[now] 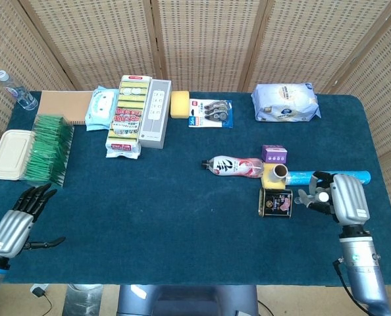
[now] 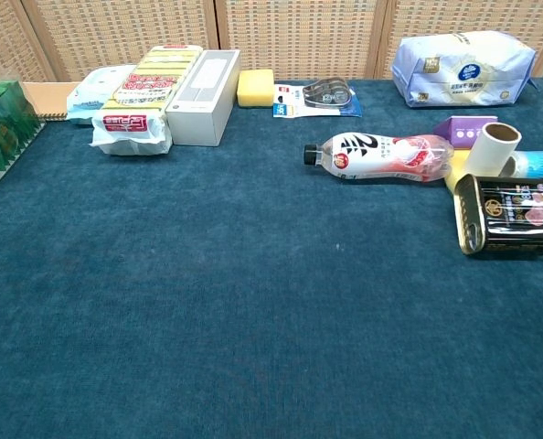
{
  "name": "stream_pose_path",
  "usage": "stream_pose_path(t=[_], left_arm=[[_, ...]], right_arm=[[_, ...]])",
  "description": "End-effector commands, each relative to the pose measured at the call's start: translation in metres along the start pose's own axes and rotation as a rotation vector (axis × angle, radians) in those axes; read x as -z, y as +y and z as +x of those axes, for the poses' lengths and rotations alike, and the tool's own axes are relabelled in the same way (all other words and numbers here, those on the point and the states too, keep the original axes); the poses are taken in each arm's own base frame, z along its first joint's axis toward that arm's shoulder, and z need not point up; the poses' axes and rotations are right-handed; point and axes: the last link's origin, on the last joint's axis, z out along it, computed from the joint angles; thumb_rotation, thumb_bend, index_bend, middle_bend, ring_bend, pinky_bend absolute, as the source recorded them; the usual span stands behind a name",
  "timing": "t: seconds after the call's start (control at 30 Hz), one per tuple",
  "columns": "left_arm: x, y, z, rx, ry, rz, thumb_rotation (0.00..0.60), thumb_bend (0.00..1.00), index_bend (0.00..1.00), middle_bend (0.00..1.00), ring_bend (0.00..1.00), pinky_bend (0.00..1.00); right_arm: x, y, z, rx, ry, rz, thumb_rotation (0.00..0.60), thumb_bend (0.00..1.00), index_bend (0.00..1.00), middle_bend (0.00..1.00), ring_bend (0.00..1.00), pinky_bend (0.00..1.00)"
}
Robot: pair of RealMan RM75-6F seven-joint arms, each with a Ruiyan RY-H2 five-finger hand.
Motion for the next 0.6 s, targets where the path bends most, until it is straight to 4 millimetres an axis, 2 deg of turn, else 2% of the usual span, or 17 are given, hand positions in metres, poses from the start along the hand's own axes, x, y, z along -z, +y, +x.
stream_pose_path(t=[0.03,0.4,0.5,0.57,0.6], left_arm=[[0.001,-0.001,0.002,0.004,0.003,0.004,0.388,0.00,0.00,0.00,0.00,0.03],[-0.002,-0.003,0.000,-0.003,0.002,0.013,0.385,0.00,0.00,0.00,0.00,0.03],[-0.001,-0.003,0.000,0.000,0.001,0.012,0.382,0.00,0.00,0.00,0.00,0.03],[-0.002,-0.003,0.000,0.001,0.002,0.011,0.385,0.00,0.00,0.00,0.00,0.03],[-0.001,-0.003,0.000,0.000,0.002,0.010,0.386,0.00,0.00,0.00,0.00,0.03]], right_arm=[[-0.006,-0.002,0.003,-0.007,0.007,-0.013,0.600,0.44,0.81,1.00,1.00,0.97],[-0.006,-0.008,-0.007,-0.016,0.020,-0.005,0.600,0.44,0.81,1.00,1.00,0.98],[0.010,-0.017,-0.014,0.026,-0.049,0.059,0.600,0.44,0.81,1.00,1.00,0.98],[0.011,-0.020,-0.007,0.029,-0.040,0.072,0.600,0.44,0.81,1.00,1.00,0.98],[0.003,-0.020,0.005,-0.006,0.041,0.054,0.600,0.44,0.81,1.00,1.00,0.98]])
